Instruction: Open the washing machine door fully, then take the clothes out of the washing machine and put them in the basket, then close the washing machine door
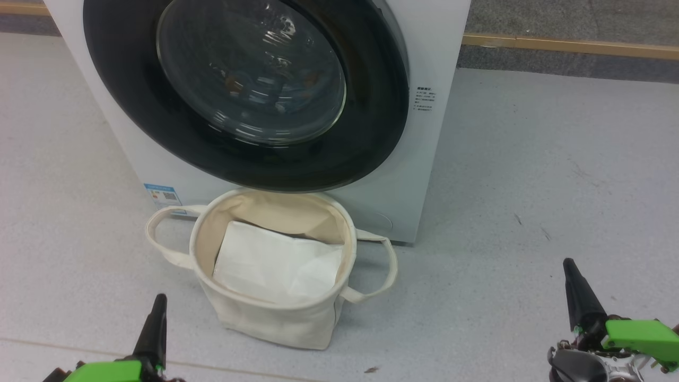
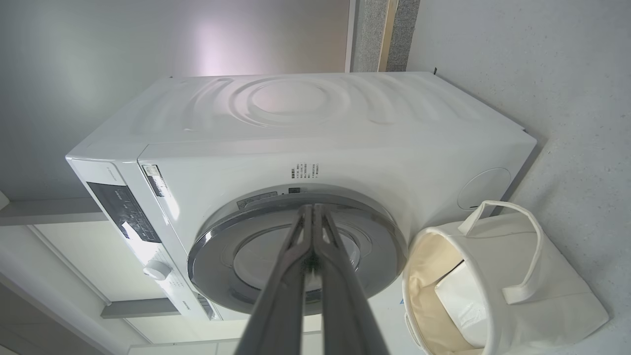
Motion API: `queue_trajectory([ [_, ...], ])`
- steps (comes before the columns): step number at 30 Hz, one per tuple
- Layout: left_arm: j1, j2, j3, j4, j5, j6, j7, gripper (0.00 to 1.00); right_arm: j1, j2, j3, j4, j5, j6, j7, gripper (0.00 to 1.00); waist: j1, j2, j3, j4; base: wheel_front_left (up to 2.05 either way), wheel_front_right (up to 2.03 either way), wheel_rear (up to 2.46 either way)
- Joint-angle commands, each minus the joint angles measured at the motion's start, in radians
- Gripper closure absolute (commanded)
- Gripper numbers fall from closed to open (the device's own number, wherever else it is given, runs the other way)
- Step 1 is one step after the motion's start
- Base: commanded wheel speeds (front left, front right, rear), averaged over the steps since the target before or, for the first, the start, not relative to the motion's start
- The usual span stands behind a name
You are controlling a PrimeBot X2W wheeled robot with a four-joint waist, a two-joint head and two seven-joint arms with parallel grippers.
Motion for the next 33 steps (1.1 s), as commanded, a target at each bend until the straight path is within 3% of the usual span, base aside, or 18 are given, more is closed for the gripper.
queue_trajectory([
  [1, -0.043, 0.005, 0.034, -0.038, -0.004, -0.007, 0.005, 1.0, -0.015, -0.006, 0.02, -0.038, 0.006, 0.0, 0.007, 1.0, 0.0, 0.0, 0.0, 0.0, 0.0, 0.0, 0.0],
  [33, -0.043, 0.005, 0.034, -0.038, -0.004, -0.007, 0.005, 1.0, -0.015, -0.006, 0.02, -0.038, 0.006, 0.0, 0.007, 1.0, 0.0, 0.0, 0.0, 0.0, 0.0, 0.0, 0.0],
])
